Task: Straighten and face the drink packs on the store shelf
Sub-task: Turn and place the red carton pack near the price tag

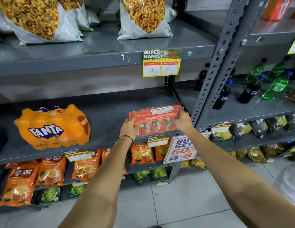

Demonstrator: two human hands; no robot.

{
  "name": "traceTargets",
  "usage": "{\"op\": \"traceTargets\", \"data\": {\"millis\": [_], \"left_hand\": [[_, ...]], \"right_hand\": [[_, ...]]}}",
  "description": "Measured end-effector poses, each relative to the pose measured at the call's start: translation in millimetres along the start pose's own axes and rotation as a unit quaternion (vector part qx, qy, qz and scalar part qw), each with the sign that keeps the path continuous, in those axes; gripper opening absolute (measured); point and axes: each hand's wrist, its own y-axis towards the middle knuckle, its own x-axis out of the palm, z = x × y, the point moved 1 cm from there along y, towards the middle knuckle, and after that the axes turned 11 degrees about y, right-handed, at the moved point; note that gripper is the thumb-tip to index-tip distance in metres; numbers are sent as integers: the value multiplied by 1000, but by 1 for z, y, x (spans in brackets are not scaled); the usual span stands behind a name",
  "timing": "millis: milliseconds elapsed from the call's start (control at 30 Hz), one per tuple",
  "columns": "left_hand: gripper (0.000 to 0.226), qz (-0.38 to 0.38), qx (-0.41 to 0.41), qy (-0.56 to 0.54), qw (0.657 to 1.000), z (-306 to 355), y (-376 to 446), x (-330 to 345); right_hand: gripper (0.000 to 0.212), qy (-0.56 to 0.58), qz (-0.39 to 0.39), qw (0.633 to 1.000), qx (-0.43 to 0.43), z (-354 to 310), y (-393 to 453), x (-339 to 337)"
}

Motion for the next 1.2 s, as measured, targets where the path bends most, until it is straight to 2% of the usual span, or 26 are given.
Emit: {"op": "traceTargets", "data": {"millis": [400, 700, 767, 867, 967, 1067, 1200], "left_hand": [[70, -7, -10, -8, 1000, 1, 5, -2], [71, -12, -14, -22, 1000, 0, 7, -2], [74, -17, -14, -30, 999, 0, 7, -2], [84, -14, 2, 3, 1000, -4, 5, -10], [88, 35, 22, 24, 999, -15, 5, -34], [77, 143, 33, 38, 988, -37, 5, -73], [67, 265, 23, 94, 959, -100, 4, -134]], "right_hand": [[58, -24, 1, 1000, -3, -6, -12, -1], [70, -29, -5, 1000, 7, -5, -11, 0], [78, -69, -1, 998, 2, -5, -12, 2], [88, -226, 13, 973, -50, -15, -20, 11], [93, -271, -5, 956, -108, -40, -30, 31], [88, -241, -46, 958, -147, -68, -38, 61], [76, -191, -83, 956, -204, -103, -55, 118]]}}
